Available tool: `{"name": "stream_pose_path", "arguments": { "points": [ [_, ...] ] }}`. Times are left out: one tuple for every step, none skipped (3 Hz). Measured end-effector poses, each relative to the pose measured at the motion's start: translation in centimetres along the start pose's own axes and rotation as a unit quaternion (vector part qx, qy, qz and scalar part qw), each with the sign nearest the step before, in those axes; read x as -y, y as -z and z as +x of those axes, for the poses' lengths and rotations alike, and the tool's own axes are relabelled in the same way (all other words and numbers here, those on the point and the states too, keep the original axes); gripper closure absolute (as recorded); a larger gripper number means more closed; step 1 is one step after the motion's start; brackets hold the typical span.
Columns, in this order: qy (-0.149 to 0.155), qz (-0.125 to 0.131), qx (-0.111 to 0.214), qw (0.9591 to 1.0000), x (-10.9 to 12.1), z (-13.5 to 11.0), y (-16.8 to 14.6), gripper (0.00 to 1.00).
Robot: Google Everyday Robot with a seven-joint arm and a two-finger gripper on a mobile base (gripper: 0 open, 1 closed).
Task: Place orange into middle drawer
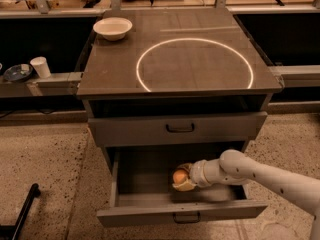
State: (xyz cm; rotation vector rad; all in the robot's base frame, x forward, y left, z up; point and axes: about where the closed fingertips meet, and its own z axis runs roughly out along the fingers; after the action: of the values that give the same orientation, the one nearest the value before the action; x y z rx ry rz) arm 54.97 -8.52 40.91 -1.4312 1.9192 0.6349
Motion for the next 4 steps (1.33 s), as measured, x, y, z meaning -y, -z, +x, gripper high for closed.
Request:
{"name": "stream_pose_path", "arguments": {
  "points": [
    [0.003,0.011,0.002,0.9999,0.33,0.87,-1.79,0.77],
    [0.003,0.011,0.002,0.9999,0.33,0.87,-1.79,0.52],
    [0.003,0.011,0.002,0.9999,0.33,0.87,-1.79,0.31],
    [0.003,0.011,0.002,0.9999,0.33,0.87,-1.8,0.06]
  ]
}}
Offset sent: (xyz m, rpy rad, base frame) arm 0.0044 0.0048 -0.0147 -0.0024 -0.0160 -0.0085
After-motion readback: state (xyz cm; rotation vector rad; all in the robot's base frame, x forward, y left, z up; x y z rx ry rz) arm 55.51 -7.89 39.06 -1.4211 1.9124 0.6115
